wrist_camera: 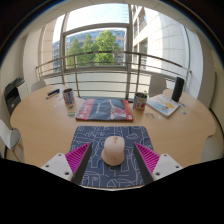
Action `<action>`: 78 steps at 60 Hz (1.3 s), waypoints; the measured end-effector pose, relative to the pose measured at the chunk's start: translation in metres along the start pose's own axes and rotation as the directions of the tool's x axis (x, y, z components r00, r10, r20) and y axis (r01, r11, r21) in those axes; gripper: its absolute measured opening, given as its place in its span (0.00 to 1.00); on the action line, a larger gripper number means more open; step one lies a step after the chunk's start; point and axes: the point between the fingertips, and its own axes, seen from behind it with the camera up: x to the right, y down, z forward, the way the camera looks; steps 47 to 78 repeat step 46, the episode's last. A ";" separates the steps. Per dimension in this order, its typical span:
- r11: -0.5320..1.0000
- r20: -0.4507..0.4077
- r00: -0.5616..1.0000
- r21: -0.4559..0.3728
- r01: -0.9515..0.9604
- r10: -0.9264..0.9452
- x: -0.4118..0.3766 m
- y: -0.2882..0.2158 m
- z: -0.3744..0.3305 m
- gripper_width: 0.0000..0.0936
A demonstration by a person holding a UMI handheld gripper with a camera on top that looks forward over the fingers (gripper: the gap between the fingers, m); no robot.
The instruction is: Arrange mouse
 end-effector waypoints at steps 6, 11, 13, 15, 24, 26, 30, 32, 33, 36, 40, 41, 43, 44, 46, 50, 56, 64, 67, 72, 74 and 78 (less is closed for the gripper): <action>0.999 -0.022 1.000 0.038 0.005 -0.004 -0.008 -0.003 -0.057 0.91; 0.998 -0.042 0.999 0.060 0.014 -0.012 -0.016 -0.001 -0.106 0.91; 0.997 -0.047 0.999 0.071 0.015 -0.012 -0.021 0.000 -0.125 0.91; 0.997 -0.051 0.999 0.079 0.017 -0.013 -0.025 0.003 -0.143 0.91; 0.997 -0.065 0.998 0.079 0.014 -0.009 -0.040 0.025 -0.206 0.91; 0.997 -0.065 0.998 0.081 0.011 -0.006 -0.042 0.027 -0.216 0.90; 0.996 -0.067 0.998 0.087 0.012 -0.006 -0.048 0.034 -0.233 0.91; 0.996 -0.068 0.998 0.089 0.017 -0.011 -0.051 0.037 -0.241 0.91; 0.996 -0.069 0.998 0.090 0.020 -0.013 -0.051 0.038 -0.244 0.91; 0.996 -0.072 0.997 0.088 0.023 -0.017 -0.054 0.041 -0.253 0.91; 0.997 -0.068 0.998 0.080 0.015 -0.009 -0.057 0.046 -0.261 0.91; 0.997 -0.070 0.998 0.080 0.013 -0.007 -0.057 0.046 -0.262 0.91; 0.997 -0.074 0.997 0.077 0.010 -0.004 -0.057 0.047 -0.265 0.91; 0.997 -0.075 0.997 0.075 0.009 -0.004 -0.057 0.048 -0.266 0.91; 0.997 -0.076 0.997 0.071 0.010 -0.005 -0.056 0.049 -0.267 0.90; 0.997 -0.076 0.997 0.071 0.010 -0.005 -0.056 0.049 -0.267 0.90; 0.997 -0.076 0.997 0.071 0.010 -0.005 -0.056 0.049 -0.267 0.90; 0.997 -0.076 0.997 0.071 0.010 -0.005 -0.056 0.049 -0.267 0.90; 0.997 -0.076 0.997 0.071 0.010 -0.005 -0.056 0.049 -0.267 0.90; 0.997 -0.076 0.997 0.071 0.010 -0.005 -0.056 0.049 -0.267 0.90; 0.997 -0.076 0.997 0.071 0.010 -0.005 -0.056 0.049 -0.267 0.90; 0.997 -0.076 0.997 0.071 0.010 -0.005 -0.056 0.049 -0.267 0.90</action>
